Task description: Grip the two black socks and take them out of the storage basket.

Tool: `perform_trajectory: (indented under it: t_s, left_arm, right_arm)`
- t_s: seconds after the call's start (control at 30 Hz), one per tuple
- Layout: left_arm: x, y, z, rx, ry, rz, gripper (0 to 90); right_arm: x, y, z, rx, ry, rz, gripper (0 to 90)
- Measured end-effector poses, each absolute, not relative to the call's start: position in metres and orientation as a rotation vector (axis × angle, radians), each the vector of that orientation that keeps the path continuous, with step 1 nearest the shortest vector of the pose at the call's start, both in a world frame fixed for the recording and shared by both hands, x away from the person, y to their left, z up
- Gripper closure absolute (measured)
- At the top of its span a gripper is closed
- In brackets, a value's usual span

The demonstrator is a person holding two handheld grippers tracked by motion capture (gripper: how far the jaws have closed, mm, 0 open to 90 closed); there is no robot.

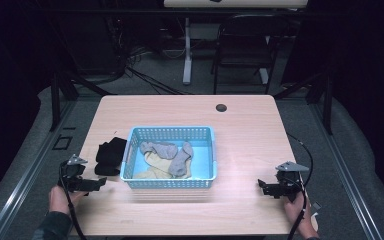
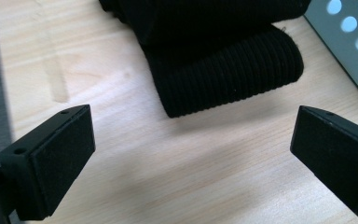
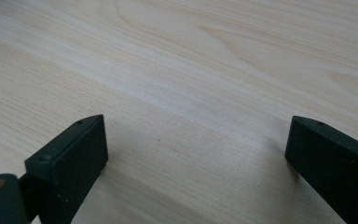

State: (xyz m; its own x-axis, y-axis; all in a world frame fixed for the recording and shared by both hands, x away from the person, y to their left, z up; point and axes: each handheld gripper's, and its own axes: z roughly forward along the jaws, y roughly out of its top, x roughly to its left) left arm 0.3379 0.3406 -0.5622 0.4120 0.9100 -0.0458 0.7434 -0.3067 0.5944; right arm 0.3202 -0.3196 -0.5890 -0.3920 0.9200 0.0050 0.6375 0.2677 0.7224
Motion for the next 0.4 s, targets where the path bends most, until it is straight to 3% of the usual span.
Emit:
perform_trajectory:
  t_s: [0.4]
  left_arm:
    - [0.3360,0.3407,-0.5708,2.142,1.387,0.404,0.0]
  right_arm:
    - [0.3202,-0.3196,-0.5891,1.409,2.125,0.912,5.1]
